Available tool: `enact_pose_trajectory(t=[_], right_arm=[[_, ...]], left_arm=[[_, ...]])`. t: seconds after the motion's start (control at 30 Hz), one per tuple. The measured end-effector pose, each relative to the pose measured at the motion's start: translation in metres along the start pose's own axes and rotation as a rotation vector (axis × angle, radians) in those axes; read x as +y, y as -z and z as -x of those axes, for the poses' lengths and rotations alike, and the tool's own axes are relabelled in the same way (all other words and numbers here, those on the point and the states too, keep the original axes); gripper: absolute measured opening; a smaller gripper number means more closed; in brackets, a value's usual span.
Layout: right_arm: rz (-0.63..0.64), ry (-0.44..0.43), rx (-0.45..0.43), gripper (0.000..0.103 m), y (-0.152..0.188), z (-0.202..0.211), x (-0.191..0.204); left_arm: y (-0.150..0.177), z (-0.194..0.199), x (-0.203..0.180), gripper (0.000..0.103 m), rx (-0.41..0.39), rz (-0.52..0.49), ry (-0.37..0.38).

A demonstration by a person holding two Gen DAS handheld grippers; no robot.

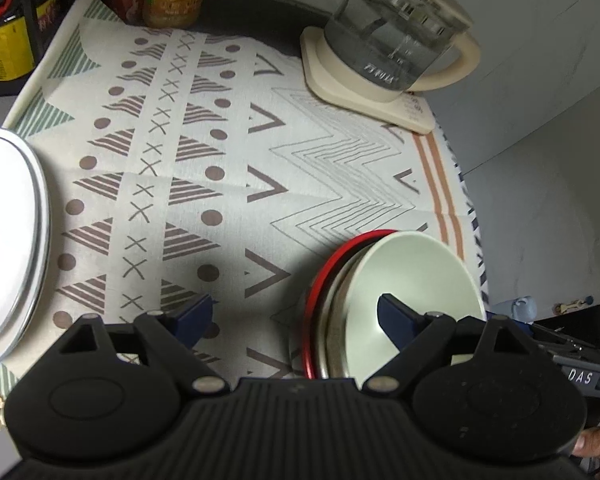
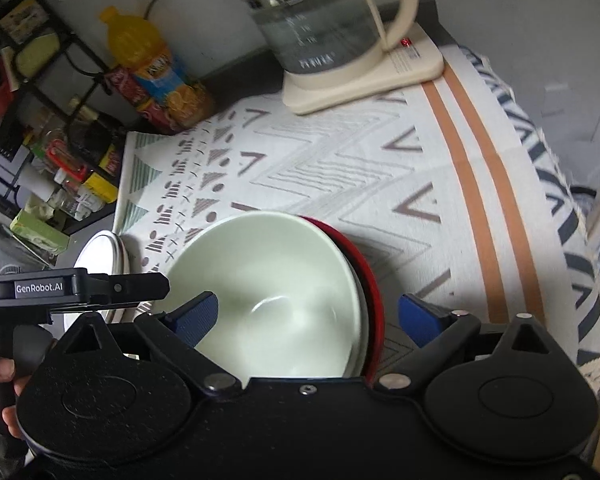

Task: Organize plates and bowls
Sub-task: 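Close both grippers on the rim of the red bowl stack, then lift the red bowl stack with both grippers toward the plate stack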

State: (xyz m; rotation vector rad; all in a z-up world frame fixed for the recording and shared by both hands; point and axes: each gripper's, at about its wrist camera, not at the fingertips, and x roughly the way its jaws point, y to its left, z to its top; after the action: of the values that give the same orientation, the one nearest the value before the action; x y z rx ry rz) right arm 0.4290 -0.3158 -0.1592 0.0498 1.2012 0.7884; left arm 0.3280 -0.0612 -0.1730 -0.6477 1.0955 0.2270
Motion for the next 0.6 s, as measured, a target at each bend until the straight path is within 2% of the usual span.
enact_pose_trajectory(t=[0.13,0.3,0.4,0.47,0.6], right_arm=[[-0.023,0.018,0.013,0.090,0.003,-0.010,-0.006],[-0.053,0.021,0.052,0.075,0.007,-0.021,-0.012],[-0.076,0.023,0.071,0.066,0.010,-0.024,-0.016],[-0.090,0.024,0.081,0.062,0.012,-0.025,-0.018],[-0.125,0.034,0.103,0.046,0.019,-0.029,-0.025]], left_arm=[[0.001,-0.012,0.004,0.086,0.021,0.005,-0.003],[0.004,-0.024,0.008,0.083,0.055,0.018,0.025],[0.006,-0.033,0.008,0.075,0.087,0.028,0.056],[0.009,-0.039,0.008,0.065,0.116,0.034,0.085],[0.012,-0.051,0.012,0.050,0.154,0.059,0.112]])
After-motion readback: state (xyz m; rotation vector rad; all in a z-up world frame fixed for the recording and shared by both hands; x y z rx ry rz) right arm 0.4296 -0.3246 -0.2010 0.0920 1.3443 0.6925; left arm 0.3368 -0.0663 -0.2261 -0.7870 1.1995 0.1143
